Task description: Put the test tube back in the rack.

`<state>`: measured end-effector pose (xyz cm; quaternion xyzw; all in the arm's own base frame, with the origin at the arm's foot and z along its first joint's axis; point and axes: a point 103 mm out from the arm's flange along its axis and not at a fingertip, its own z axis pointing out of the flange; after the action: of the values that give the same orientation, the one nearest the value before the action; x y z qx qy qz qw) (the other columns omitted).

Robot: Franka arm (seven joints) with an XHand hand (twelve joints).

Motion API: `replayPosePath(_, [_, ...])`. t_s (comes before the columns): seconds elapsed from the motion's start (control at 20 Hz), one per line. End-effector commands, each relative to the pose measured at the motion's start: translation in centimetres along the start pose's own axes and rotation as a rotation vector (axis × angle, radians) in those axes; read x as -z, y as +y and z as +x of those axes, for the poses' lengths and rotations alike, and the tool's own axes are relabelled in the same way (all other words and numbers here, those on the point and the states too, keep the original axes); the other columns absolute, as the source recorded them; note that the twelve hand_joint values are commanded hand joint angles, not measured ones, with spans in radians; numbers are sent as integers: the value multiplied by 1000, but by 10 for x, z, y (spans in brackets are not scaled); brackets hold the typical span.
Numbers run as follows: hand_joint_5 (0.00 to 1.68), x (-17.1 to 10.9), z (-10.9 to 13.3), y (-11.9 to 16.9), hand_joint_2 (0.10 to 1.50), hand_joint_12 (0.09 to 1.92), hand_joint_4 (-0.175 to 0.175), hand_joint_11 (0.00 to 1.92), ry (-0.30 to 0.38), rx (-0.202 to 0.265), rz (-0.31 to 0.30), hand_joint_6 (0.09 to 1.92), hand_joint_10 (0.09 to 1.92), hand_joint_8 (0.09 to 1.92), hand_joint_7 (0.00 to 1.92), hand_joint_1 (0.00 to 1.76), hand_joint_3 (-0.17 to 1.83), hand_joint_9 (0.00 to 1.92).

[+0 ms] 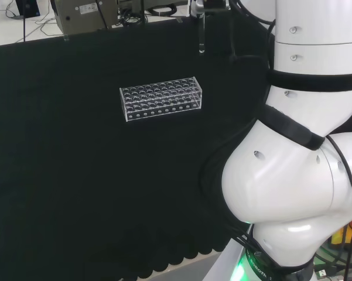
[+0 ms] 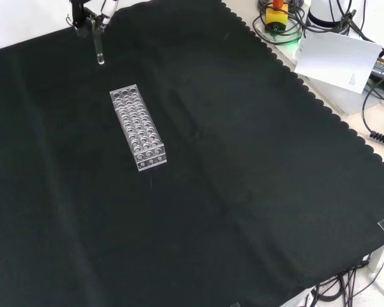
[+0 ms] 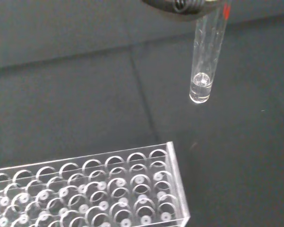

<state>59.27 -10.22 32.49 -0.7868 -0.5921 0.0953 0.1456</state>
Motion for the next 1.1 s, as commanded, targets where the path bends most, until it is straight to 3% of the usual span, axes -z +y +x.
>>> replayPosePath(0.05, [1008,-9,5,3,1039,1004,-175,955,16,14,16,605,1109,971,1102,1525,0,1076])
replayPosePath(0.55, [1007,-39,-5,8,1040,1004,-175,953,92,1,66,608,1111,972,1102,1524,0,1076])
replayPosePath(1.1, [1007,-60,13,18,1040,1004,-175,953,111,30,100,608,1112,973,1102,1525,0,1075])
